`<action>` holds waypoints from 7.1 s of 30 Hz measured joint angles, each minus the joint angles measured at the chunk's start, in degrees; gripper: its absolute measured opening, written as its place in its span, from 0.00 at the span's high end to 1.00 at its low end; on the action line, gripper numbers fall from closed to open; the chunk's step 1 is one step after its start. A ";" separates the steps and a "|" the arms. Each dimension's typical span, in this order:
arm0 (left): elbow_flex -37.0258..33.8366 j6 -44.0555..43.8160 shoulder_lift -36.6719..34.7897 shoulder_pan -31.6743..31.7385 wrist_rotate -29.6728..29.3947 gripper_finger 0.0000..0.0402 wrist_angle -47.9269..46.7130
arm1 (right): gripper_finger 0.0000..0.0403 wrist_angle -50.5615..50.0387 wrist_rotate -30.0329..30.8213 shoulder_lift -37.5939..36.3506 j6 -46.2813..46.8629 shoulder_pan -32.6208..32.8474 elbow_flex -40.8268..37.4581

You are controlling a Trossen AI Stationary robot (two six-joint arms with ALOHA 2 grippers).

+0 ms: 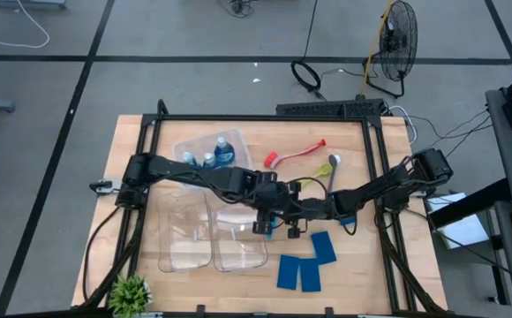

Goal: Pick & Place Kitchen Sink Supplies
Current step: Put the blue dishwashing liquid bottle into the white transparent bin, then put the red dishwashing brush into the left transparent bin

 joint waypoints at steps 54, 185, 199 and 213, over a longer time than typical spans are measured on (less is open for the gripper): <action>-32.75 -1.90 -19.02 26.71 8.11 0.57 9.72 | 0.34 -2.69 0.95 -4.78 1.65 1.62 -0.05; -65.66 -9.21 -23.94 7.33 10.57 0.13 103.70 | 0.93 23.57 -28.88 -24.10 -5.85 -12.82 -7.62; -44.24 3.85 -8.51 3.48 5.72 0.23 94.27 | 0.93 24.84 -28.91 -21.02 -4.32 -11.36 -7.73; -42.25 5.17 -18.88 -0.82 1.22 0.81 67.71 | 0.81 24.32 -28.88 -21.41 -5.34 -10.01 -7.66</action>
